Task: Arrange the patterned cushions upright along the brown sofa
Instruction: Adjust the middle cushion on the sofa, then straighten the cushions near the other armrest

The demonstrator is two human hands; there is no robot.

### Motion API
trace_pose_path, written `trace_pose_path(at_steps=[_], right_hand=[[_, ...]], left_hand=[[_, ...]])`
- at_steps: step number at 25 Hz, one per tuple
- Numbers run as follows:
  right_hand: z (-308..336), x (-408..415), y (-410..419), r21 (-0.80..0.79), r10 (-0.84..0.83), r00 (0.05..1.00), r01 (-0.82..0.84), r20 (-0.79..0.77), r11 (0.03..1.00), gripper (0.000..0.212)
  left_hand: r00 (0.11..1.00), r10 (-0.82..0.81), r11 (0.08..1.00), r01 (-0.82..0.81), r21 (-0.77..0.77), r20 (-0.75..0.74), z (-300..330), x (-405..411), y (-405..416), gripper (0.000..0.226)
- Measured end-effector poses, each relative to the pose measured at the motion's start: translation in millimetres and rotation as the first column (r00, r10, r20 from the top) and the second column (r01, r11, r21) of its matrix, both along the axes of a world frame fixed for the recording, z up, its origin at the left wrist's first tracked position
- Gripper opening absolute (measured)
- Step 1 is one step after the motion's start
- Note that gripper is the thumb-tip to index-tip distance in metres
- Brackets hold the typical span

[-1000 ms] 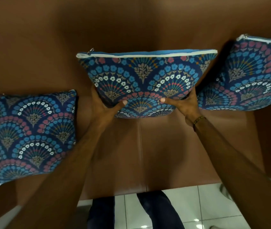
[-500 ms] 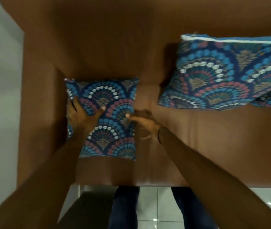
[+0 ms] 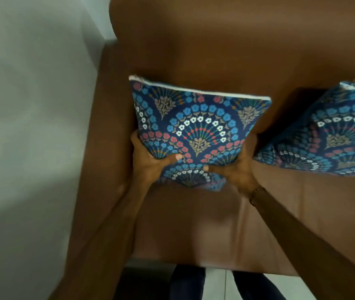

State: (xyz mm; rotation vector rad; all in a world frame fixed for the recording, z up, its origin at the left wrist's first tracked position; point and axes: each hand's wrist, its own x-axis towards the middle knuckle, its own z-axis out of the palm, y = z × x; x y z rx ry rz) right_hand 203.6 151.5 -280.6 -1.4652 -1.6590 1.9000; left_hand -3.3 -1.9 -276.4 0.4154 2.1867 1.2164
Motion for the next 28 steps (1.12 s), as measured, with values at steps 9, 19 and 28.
trace_pose_path(at_steps=[9,19,28], right_hand=[[-8,-49,36,0.07,0.087,0.996,-0.084,-0.036,0.994,0.096],[8,30,48,0.139,0.111,0.988,-0.125,0.107,0.982,0.086],[51,304,150,0.519,-0.412,0.88,0.244,0.236,0.819,0.042]], left_hand=[[0.991,-0.043,0.997,0.051,0.063,-0.123,-3,-27,11,0.134],[0.953,0.19,0.973,-0.214,-0.085,-0.235,3,91,19,0.095],[0.977,-0.201,0.98,0.2,-0.021,-0.065,30,275,175,0.112]])
